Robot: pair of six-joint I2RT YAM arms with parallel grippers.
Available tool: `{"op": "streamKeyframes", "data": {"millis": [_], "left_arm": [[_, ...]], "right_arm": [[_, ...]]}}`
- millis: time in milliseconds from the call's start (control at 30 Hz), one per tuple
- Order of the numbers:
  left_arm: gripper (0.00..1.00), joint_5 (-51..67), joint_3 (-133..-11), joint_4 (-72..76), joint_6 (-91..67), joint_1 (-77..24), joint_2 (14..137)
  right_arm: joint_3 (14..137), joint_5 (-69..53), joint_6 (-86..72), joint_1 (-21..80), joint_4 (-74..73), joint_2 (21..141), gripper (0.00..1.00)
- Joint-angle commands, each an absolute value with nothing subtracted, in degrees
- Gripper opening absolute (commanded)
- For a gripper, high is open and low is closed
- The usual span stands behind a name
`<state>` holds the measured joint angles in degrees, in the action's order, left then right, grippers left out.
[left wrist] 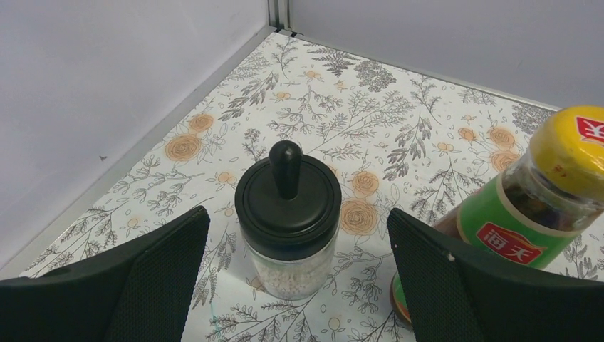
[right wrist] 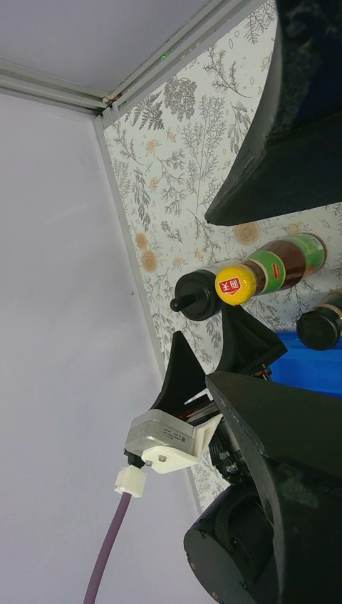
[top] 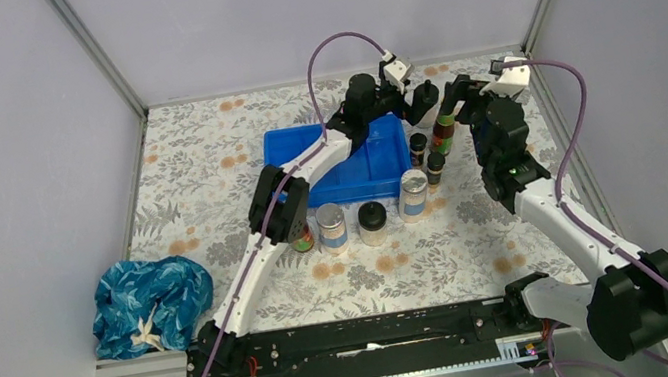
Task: Organize the condiment bottles
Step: Pick up the bottle from the center of the board.
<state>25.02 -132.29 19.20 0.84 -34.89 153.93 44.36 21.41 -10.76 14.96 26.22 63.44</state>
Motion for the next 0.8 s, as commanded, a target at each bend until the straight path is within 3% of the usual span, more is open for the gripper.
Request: {"op": "streamKeyframes", "data": {"millis": [0, 767], "left_arm": [[0.99, 23.73, -135.52, 19.58, 0.18, -35.07, 155.66], [0.99, 22.03, -143.88, 12.21, 2.13, -36.16, 161.18]], "right_arm": [[44.21, 20.67, -10.46, 15.31, 30.14, 64.51, 0.82], [42.13, 20.91, -10.81, 15.64, 33.75, 66.87, 0.82]]}}
